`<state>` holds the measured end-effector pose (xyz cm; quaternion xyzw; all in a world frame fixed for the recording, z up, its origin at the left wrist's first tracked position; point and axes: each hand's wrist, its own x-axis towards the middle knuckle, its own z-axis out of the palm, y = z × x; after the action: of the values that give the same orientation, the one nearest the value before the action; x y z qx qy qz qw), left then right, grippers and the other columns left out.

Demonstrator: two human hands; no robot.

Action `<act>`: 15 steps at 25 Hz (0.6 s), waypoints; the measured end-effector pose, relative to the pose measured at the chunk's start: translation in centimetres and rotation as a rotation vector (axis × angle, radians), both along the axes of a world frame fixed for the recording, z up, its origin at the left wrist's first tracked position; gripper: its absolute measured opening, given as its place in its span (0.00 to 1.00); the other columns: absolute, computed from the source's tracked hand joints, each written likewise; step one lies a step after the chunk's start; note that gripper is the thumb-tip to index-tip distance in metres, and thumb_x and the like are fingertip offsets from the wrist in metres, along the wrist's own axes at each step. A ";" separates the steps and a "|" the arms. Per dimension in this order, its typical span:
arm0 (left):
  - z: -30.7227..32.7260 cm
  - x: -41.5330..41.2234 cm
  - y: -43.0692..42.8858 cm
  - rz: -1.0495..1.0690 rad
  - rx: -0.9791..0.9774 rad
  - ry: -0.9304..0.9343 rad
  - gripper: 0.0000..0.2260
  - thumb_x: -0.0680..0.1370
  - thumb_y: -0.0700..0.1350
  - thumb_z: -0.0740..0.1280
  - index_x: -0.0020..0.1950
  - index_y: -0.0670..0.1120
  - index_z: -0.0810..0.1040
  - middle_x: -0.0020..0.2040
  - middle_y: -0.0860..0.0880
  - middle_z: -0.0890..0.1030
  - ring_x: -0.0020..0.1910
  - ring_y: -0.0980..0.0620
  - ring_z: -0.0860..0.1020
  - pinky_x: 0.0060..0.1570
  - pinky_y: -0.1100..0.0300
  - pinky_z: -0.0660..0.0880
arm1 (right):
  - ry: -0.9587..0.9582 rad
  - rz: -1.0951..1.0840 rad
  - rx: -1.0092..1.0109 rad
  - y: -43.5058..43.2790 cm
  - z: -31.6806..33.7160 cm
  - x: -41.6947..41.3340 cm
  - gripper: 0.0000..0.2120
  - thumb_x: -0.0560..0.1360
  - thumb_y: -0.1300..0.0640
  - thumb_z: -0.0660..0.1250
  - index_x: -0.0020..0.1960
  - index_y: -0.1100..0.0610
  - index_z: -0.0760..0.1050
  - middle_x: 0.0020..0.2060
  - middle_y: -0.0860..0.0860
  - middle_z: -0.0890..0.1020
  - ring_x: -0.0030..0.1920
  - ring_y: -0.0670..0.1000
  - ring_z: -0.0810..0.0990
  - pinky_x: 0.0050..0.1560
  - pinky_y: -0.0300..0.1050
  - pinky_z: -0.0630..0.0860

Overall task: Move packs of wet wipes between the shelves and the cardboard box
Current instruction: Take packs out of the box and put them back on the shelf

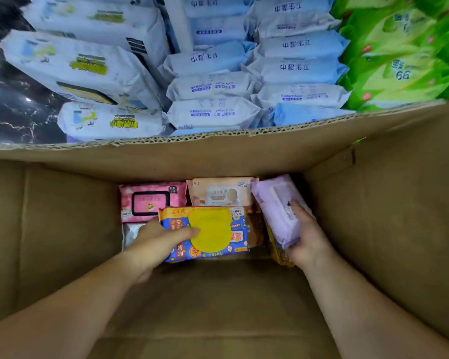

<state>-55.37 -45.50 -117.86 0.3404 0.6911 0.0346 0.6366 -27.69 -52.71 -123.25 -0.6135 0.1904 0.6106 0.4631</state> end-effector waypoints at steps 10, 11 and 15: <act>31.7 -0.1 0.1 0.125 0.153 -0.132 0.17 0.72 0.41 0.77 0.60 0.45 0.81 0.52 0.45 0.88 0.50 0.42 0.87 0.53 0.47 0.82 | -0.301 0.148 0.426 -2.4 35.3 1.0 0.14 0.78 0.56 0.68 0.63 0.57 0.80 0.61 0.56 0.83 0.59 0.54 0.81 0.60 0.55 0.75; 35.1 0.1 0.1 0.122 0.186 -0.159 0.17 0.72 0.40 0.77 0.61 0.44 0.81 0.52 0.45 0.88 0.50 0.42 0.87 0.49 0.49 0.83 | -0.319 0.135 0.431 -2.2 39.5 1.4 0.15 0.78 0.58 0.68 0.64 0.59 0.79 0.59 0.57 0.83 0.56 0.54 0.81 0.55 0.53 0.77; 49.4 1.1 1.3 0.070 0.310 -0.276 0.20 0.70 0.42 0.77 0.61 0.45 0.81 0.52 0.46 0.88 0.50 0.43 0.86 0.47 0.51 0.83 | -0.413 0.021 0.507 -2.0 55.6 2.8 0.20 0.76 0.63 0.71 0.67 0.61 0.76 0.57 0.56 0.85 0.53 0.52 0.83 0.50 0.47 0.81</act>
<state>-54.30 -44.25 -68.46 0.4020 0.5952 0.2090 0.6636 -24.90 -54.66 -67.62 -0.5917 -0.0722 0.5059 0.6235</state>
